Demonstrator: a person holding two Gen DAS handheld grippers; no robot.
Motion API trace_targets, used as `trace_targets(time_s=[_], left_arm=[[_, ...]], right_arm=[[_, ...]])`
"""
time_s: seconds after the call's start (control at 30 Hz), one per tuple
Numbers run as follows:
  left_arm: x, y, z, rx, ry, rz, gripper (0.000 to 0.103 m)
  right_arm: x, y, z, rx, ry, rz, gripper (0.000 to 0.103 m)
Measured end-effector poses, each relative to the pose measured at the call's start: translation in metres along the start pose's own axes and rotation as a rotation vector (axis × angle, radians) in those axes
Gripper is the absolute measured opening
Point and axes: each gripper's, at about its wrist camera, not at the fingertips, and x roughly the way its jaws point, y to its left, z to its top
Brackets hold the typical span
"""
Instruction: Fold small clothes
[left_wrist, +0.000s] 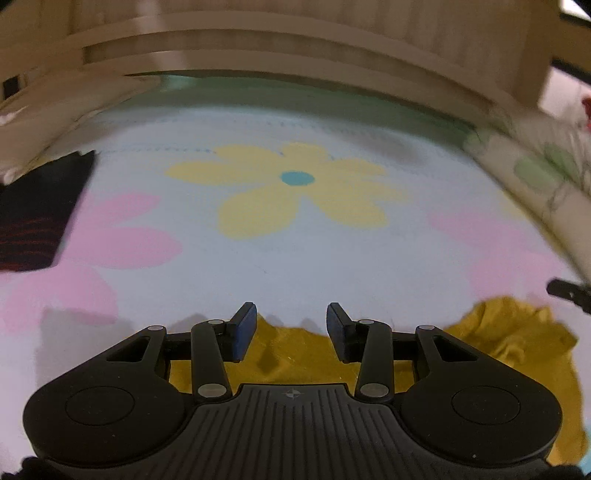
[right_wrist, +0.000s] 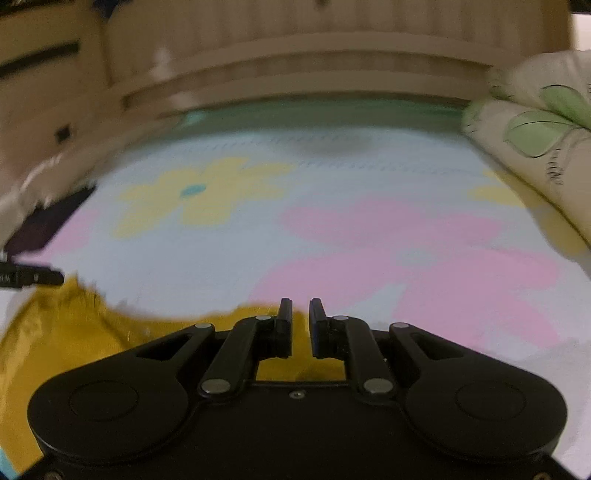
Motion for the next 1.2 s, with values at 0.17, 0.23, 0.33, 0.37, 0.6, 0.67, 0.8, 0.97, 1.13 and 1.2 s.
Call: trace_targets(time_s=[0.17, 0.23, 0.33, 0.37, 0.6, 0.67, 0.8, 0.97, 1.13, 1.2], left_arm=[[-0.030, 0.004, -0.017, 0.038, 0.008, -0.079, 0.041], [-0.036, 0.001, -0.030, 0.071, 0.040, -0.101, 0.041], [-0.032, -0.005, -0.048, 0.110, 0.104, -0.129, 0.041], [-0.029, -0.008, -0.053, 0.124, 0.119, -0.133, 0.041], [0.004, -0.028, -0.050, 0.183, 0.128, -0.132, 0.041], [0.015, -0.025, -0.039, 0.145, 0.117, -0.114, 0.041], [0.032, -0.007, -0.016, 0.036, 0.089, -0.037, 0.041], [0.023, 0.025, -0.002, -0.079, 0.048, -0.003, 0.041], [0.014, 0.055, 0.004, -0.149, 0.060, -0.041, 0.065], [0.016, 0.059, 0.007, -0.150, 0.073, -0.046, 0.069]], right_arm=[[-0.032, -0.005, -0.001, 0.006, -0.043, 0.050, 0.038], [-0.044, 0.001, -0.011, -0.021, -0.027, 0.094, 0.038], [-0.048, 0.015, -0.026, -0.069, 0.026, 0.146, 0.038], [-0.048, 0.021, -0.033, -0.080, 0.045, 0.164, 0.038], [-0.022, 0.048, -0.056, -0.147, 0.149, 0.199, 0.038], [-0.012, 0.049, -0.050, -0.164, 0.139, 0.185, 0.039], [0.006, 0.035, -0.027, -0.119, 0.107, 0.095, 0.039], [0.017, 0.010, -0.004, -0.028, 0.072, -0.031, 0.039], [0.000, 0.002, -0.003, 0.042, 0.022, -0.001, 0.049], [-0.005, 0.005, -0.008, 0.049, 0.019, 0.012, 0.049]])
